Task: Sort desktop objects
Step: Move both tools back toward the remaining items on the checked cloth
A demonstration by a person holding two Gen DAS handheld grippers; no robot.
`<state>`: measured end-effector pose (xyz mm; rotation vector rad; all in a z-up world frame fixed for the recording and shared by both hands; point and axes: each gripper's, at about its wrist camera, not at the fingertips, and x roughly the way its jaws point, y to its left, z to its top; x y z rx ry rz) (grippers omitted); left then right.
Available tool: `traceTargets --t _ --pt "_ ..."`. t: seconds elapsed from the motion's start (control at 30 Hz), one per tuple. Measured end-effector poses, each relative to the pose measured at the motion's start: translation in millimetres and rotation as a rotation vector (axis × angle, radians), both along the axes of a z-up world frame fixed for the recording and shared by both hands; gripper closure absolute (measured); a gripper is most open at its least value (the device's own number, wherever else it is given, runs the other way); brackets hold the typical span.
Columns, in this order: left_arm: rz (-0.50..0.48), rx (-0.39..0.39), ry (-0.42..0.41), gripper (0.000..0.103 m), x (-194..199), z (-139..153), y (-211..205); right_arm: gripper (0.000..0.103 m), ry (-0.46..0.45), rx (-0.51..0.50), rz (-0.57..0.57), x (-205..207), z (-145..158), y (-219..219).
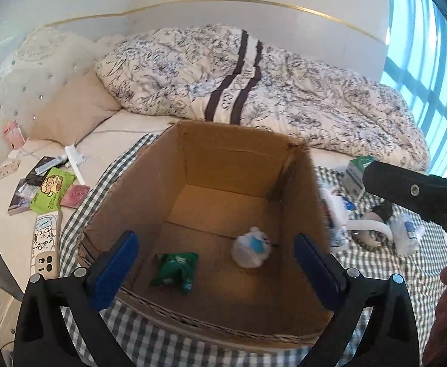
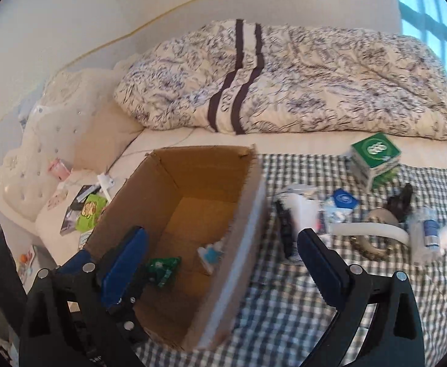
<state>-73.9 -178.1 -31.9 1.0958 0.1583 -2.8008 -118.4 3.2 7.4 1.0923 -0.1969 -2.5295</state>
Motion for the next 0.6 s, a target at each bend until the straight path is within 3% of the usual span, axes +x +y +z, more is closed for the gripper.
traceTargets --t 0.33,0.6 --pt "-0.078 -0.009 0.029 0.000 24.1 15.0 65.8 0.004 0.056 0.042 -0.122 45.3 14.2 92.9" --pt "-0.134 -0.012 0.005 0.000 28.4 8.1 116.7 0.004 0.038 0.055 -0.248 70.1 1.9 170.2"
